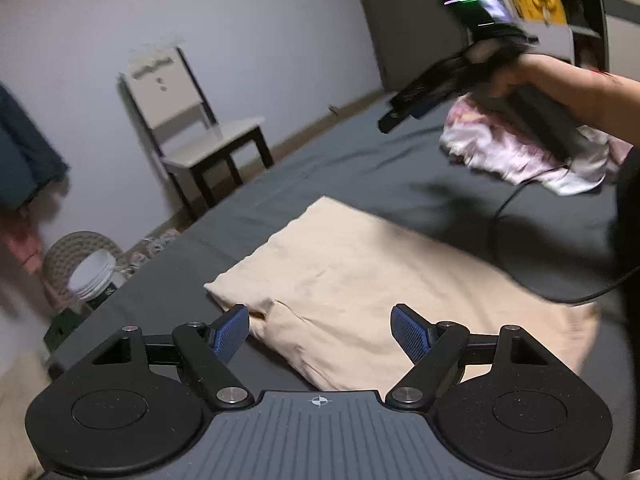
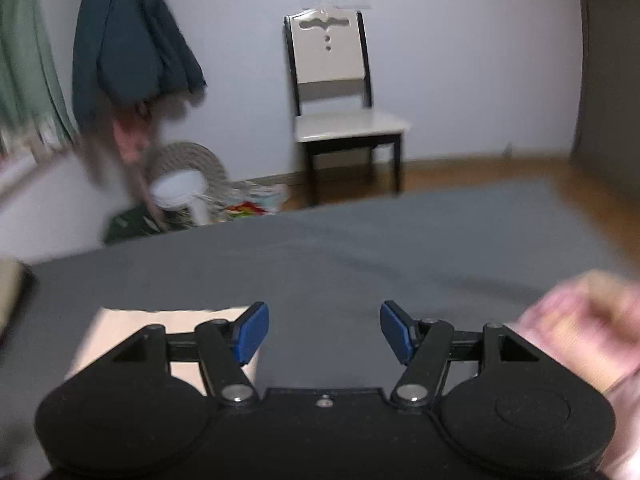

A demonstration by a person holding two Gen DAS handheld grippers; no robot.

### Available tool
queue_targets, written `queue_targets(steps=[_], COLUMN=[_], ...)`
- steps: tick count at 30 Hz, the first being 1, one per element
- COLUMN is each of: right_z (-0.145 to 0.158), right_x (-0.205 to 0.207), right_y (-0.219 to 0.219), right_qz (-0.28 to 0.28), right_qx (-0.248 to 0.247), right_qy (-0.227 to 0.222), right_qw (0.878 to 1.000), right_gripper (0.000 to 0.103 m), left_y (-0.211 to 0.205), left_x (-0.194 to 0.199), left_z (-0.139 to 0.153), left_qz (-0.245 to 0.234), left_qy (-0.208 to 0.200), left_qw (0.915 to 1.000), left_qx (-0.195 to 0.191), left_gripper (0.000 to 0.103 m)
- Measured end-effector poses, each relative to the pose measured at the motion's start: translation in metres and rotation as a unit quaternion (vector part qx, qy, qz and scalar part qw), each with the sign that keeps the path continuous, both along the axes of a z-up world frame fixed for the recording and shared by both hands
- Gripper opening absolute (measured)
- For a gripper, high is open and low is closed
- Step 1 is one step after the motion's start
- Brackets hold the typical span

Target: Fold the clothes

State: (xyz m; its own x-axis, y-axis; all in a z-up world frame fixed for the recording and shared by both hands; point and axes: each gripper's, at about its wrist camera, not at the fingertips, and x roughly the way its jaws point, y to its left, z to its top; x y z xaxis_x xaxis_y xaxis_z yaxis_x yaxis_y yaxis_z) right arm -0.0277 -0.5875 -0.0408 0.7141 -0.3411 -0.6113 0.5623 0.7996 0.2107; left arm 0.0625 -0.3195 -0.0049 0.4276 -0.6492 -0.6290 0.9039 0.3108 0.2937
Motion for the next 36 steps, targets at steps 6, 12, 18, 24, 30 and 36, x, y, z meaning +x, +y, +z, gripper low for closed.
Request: queue_targets(steps=[6, 12, 18, 24, 30, 36], right_z=[-0.010, -0.013, -0.015, -0.014, -0.022, -0.025], right_x=[0.008, 0.022, 0.024, 0.019, 0.025, 0.023], right_y=[-0.008, -0.004, 0.010, 0.008, 0.010, 0.002], right_qz=[0.092, 0.127, 0.136, 0.131, 0.139, 0.126], right_qx=[0.017, 0.046, 0.048, 0.057, 0.064, 0.092], right_qy=[-0.011, 0.000, 0.019, 0.015, 0.032, 0.030], right_qw=[0.996, 0.991, 0.989, 0.990, 0.988, 0.987], right_gripper=[0.063, 0.065, 0.067, 0.069, 0.069, 0.069], left_y=[-0.034, -0.041, -0.046, -0.044, -0.042, -0.033], left_x=[0.056, 0.069, 0.077, 0.091, 0.100, 0.104], left_z=[-0.035, -0.051, -0.052, -0.052, -0.057, -0.038], left_qz=[-0.015, -0.024, -0.051, -0.031, 0.014, 0.039], left_qy=[0.036, 0.059, 0.085, 0.123, 0.149, 0.175], left_qw=[0.9974, 0.9963, 0.9912, 0.9868, 0.9803, 0.9800], left_qx=[0.061, 0.059, 0.088, 0.100, 0.129, 0.086], left_gripper=[0.063, 0.048, 0.022, 0.015, 0.016, 0.016])
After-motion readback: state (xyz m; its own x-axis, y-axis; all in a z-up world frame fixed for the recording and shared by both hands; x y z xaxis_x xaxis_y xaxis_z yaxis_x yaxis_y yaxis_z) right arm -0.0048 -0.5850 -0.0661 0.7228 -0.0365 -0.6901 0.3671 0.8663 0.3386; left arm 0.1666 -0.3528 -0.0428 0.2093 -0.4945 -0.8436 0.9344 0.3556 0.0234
